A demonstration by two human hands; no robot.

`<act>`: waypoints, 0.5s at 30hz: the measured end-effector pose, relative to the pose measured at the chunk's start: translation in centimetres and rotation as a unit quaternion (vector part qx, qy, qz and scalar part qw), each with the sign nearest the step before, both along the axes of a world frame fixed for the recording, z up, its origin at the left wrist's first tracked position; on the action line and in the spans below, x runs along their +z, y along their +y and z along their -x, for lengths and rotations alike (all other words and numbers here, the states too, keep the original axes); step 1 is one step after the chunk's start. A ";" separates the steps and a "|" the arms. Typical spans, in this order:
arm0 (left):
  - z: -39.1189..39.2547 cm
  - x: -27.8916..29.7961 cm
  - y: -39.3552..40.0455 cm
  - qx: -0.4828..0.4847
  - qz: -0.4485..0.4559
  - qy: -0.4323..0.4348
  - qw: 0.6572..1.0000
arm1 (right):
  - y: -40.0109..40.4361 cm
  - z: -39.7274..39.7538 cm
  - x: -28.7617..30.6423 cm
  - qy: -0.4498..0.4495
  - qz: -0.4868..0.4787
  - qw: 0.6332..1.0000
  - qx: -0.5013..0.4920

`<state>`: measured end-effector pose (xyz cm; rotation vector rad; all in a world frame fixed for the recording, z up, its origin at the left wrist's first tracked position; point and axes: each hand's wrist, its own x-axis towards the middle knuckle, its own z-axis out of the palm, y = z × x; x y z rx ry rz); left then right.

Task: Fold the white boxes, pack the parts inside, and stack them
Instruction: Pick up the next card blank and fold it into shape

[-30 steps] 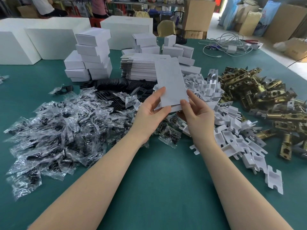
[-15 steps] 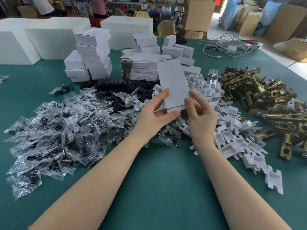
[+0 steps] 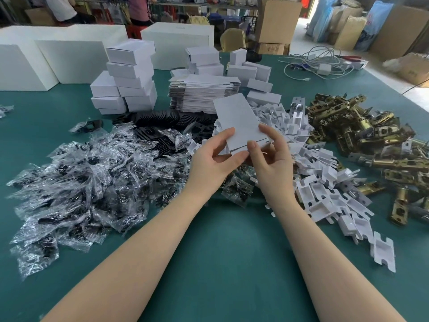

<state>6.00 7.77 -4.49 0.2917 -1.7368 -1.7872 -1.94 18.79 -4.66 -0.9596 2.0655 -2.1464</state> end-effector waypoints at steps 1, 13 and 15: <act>0.0 0.0 0.0 0.003 0.000 0.000 1.000 | 0.0 0.0 0.0 0.003 -0.003 1.000 0.003; -0.3 1.0 -0.3 -0.042 -0.071 0.012 0.996 | -0.3 -0.5 0.2 -0.007 0.014 1.000 0.010; -0.3 1.1 -0.1 -0.064 -0.086 0.018 0.994 | -0.2 -0.3 0.4 -0.025 0.022 0.999 0.010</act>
